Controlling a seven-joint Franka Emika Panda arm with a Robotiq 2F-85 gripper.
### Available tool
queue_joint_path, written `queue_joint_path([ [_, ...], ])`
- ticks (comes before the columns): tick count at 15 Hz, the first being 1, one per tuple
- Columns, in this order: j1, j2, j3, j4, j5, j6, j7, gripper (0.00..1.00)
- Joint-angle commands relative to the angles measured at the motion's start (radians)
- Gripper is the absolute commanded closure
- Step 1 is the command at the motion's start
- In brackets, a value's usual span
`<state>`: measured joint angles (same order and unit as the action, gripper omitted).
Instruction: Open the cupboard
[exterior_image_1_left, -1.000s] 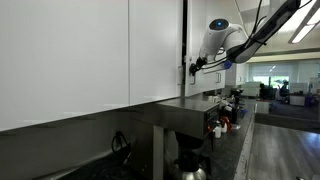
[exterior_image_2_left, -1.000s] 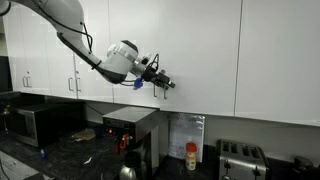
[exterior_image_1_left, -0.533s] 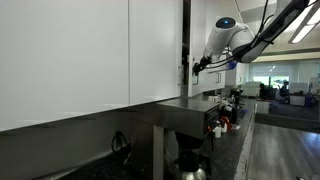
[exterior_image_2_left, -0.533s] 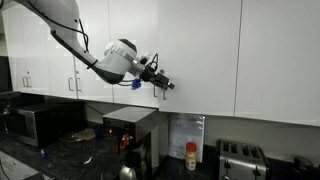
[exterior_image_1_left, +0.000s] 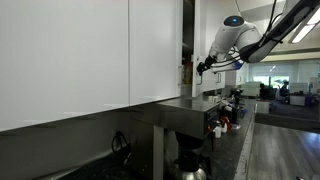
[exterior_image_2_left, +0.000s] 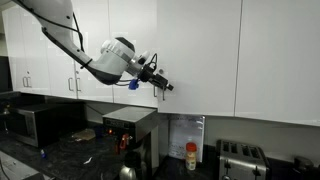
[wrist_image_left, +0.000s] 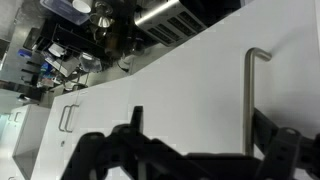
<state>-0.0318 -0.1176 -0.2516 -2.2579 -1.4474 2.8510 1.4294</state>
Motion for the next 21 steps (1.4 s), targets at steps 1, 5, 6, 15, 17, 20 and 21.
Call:
queue_joint_path([
  [1, -0.046, -0.119, -0.038, -0.056, -0.025, -0.080, -0.002, 0.00],
  [5, -0.048, -0.159, -0.064, -0.089, -0.014, -0.057, -0.001, 0.00],
  [6, -0.048, -0.168, -0.072, -0.097, -0.009, -0.051, -0.006, 0.00],
  [15, -0.054, -0.224, -0.151, -0.158, 0.020, 0.027, -0.045, 0.00],
  [17, -0.054, -0.232, -0.168, -0.168, 0.026, 0.045, -0.060, 0.00],
  [20, -0.055, -0.244, -0.191, -0.184, 0.033, 0.069, -0.081, 0.00],
  [21, -0.056, -0.249, -0.199, -0.189, 0.033, 0.076, -0.087, 0.00],
])
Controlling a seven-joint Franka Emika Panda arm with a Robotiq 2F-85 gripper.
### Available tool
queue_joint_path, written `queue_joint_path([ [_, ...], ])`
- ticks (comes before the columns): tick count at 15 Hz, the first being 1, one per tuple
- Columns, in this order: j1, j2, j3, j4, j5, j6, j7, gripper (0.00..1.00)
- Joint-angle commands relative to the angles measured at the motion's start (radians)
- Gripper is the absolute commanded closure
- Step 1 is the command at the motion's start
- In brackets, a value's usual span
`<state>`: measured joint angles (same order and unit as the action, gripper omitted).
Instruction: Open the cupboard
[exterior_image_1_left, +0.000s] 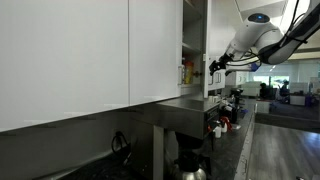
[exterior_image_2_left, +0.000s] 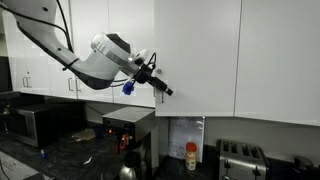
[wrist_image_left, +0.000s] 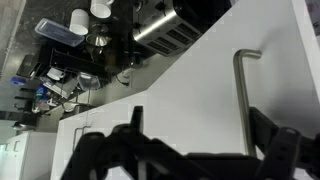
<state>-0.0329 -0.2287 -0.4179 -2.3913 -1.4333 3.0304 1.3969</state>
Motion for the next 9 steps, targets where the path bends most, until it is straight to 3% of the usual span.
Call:
queue_joint_path([
  [1, -0.055, -0.142, -0.041, -0.061, 0.022, -0.096, -0.063, 0.00],
  [9, -0.054, -0.165, -0.108, -0.101, 0.061, -0.032, -0.130, 0.00],
])
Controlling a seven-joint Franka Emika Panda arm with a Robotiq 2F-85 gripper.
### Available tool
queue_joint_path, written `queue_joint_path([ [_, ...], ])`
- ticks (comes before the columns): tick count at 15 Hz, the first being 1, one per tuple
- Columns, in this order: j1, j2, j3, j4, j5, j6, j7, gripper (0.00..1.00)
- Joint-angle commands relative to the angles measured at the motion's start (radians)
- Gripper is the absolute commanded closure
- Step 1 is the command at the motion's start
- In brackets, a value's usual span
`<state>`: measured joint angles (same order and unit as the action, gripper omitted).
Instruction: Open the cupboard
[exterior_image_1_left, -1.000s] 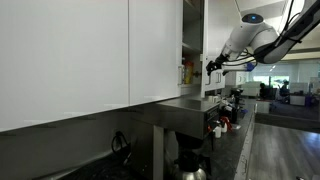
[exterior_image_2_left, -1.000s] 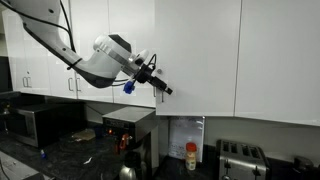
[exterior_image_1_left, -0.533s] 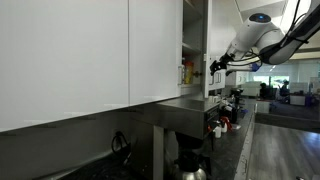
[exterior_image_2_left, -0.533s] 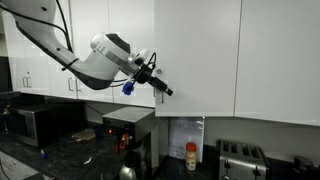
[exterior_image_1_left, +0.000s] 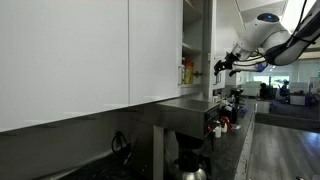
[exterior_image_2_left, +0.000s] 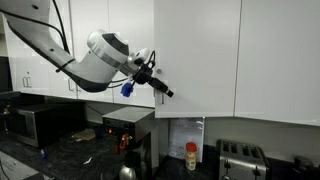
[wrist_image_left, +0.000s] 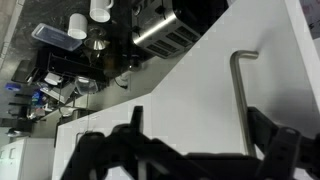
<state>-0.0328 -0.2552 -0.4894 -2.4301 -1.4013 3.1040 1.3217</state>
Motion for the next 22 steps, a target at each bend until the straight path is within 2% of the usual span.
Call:
queue_joint_path([
  [1, -0.053, -0.142, -0.045, -0.069, 0.043, -0.100, -0.068, 0.00],
  [10, -0.055, -0.199, -0.105, -0.124, 0.125, -0.086, -0.115, 0.00],
  [22, -0.048, -0.236, -0.143, -0.158, 0.193, -0.096, -0.146, 0.00],
])
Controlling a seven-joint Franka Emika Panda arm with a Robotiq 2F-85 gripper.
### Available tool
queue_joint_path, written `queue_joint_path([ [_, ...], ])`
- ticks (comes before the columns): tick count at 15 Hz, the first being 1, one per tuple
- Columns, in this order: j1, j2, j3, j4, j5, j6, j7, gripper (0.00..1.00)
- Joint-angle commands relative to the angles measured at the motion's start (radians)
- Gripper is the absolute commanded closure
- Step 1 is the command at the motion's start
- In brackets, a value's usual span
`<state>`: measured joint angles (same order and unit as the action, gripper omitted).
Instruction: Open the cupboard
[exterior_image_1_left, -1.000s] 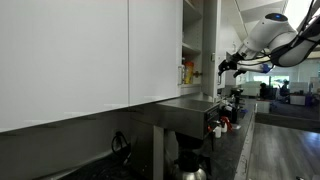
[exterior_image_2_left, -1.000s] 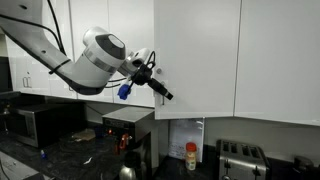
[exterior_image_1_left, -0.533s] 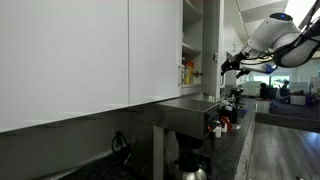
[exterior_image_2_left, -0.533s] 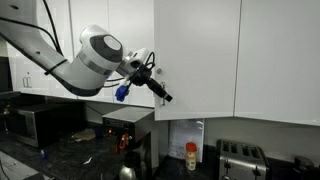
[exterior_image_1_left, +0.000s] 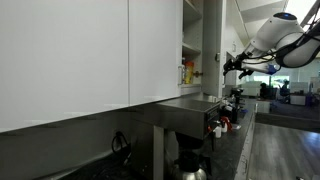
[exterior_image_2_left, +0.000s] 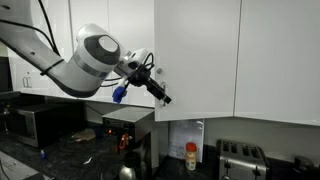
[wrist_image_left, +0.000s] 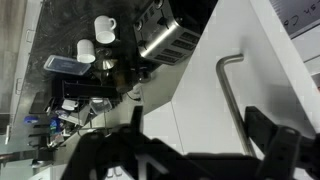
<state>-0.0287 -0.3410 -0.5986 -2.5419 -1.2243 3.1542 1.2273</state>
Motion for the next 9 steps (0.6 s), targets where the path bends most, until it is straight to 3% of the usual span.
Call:
queue_joint_path([
  [1, -0.051, -0.154, -0.039, -0.050, 0.023, -0.148, -0.052, 0.00],
  [4, -0.049, -0.198, -0.069, -0.071, 0.062, -0.199, -0.066, 0.00],
  [5, -0.163, -0.202, 0.016, -0.091, 0.204, -0.202, -0.168, 0.00],
  [8, -0.228, -0.320, -0.014, -0.079, 0.434, -0.306, -0.405, 0.00],
  [9, -0.150, -0.389, -0.107, -0.050, 0.405, -0.397, -0.434, 0.00],
])
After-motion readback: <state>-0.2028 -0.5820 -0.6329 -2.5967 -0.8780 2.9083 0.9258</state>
